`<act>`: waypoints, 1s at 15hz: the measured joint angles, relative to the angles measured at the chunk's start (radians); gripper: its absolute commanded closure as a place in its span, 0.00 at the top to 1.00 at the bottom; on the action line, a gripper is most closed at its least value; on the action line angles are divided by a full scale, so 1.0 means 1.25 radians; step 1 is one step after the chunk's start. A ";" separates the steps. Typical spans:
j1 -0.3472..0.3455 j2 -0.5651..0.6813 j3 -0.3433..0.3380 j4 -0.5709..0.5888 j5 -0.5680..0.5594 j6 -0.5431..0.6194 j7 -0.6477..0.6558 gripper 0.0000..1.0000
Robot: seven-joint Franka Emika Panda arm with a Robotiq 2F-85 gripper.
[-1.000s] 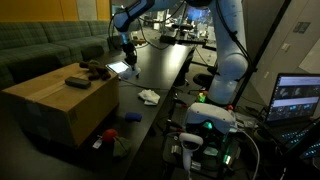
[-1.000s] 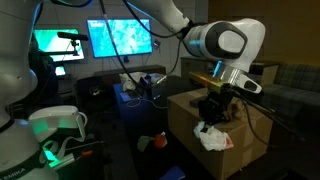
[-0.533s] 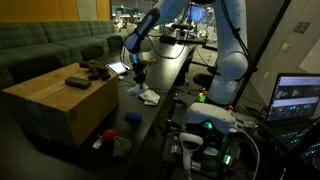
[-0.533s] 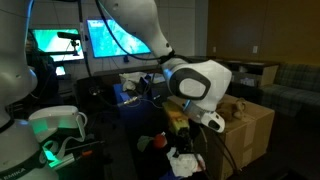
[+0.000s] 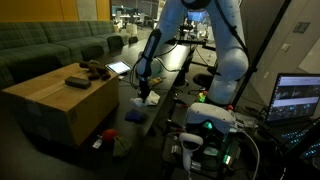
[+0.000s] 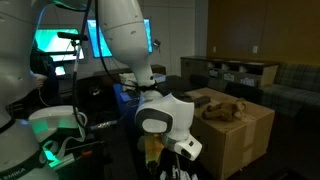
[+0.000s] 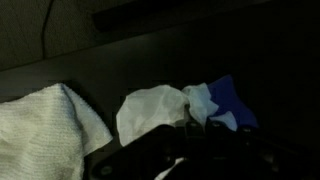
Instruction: Switch between the objects on the box and on the table
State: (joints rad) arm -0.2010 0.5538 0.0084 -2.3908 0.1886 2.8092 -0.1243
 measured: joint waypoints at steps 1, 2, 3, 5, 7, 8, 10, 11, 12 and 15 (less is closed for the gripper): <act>0.003 0.027 0.003 0.002 0.003 0.050 0.019 0.01; 0.005 0.054 0.005 0.007 0.003 0.091 0.038 0.01; 0.007 0.079 0.006 0.016 0.003 0.124 0.058 0.01; 0.008 0.122 0.005 0.040 0.003 0.160 0.089 0.01; 0.008 0.157 0.001 0.069 0.003 0.179 0.114 0.01; 0.008 0.171 -0.002 0.084 0.003 0.184 0.124 0.01; 0.008 0.190 -0.012 0.109 0.003 0.193 0.142 0.01; 0.008 0.196 -0.018 0.118 0.003 0.193 0.148 0.28; 0.009 0.199 -0.024 0.124 0.003 0.193 0.152 0.29; 0.010 0.200 -0.031 0.127 -0.001 0.190 0.153 0.51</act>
State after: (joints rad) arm -0.1889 0.8039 -0.0299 -2.2317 0.1879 3.0470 0.0668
